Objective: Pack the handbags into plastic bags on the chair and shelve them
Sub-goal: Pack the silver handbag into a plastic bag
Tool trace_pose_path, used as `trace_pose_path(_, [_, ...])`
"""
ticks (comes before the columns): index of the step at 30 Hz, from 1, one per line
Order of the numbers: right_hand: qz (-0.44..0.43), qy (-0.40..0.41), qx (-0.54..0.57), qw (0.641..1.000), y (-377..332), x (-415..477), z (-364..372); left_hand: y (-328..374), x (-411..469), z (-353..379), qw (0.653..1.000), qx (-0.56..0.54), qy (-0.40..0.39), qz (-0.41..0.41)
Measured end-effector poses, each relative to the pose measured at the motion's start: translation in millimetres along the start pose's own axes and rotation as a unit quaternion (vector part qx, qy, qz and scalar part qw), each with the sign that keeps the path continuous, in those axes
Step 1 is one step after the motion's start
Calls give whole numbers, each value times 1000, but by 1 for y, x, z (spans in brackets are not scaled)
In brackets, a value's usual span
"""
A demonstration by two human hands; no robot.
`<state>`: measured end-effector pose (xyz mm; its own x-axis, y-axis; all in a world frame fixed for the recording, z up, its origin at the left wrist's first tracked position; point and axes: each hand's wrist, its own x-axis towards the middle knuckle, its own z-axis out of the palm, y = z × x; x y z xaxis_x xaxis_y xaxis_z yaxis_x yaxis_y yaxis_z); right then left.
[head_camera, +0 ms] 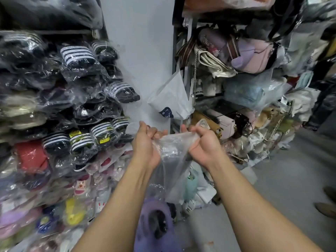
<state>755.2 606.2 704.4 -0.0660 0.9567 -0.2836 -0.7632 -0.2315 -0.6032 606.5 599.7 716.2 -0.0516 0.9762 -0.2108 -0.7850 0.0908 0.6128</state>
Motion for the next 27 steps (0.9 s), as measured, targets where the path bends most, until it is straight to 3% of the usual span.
trace_pose_path(2, [-7, -32, 23, 999, -12, -2, 6, -1, 4, 5, 998, 46, -17, 45])
trace_pose_path(4, [-3, -49, 20, 999, -24, -2, 11, -7, 2, 14, 979, 169, -10, 116])
trace_pose_path(7, [3, -62, -16, 998, -42, -2, 20, -16, -10, 29, 911, 333, -20, 243])
trace_pose_path(12, [-33, -81, -124, 988, -68, -2, 14, -39, -16, 48, 804, 527, -149, 230])
trace_pose_path(17, [-139, -64, -215, 965, -85, 6, -17, -67, -7, 72, 806, 550, -151, 157])
trace_pose_path(21, [-259, -44, -347, 900, -100, 5, -28, -82, -2, 89, 838, 514, -168, 74])
trace_pose_path(27, [-265, -64, -291, 917, -118, 7, -36, -81, 7, 103, 837, 510, -179, 85])
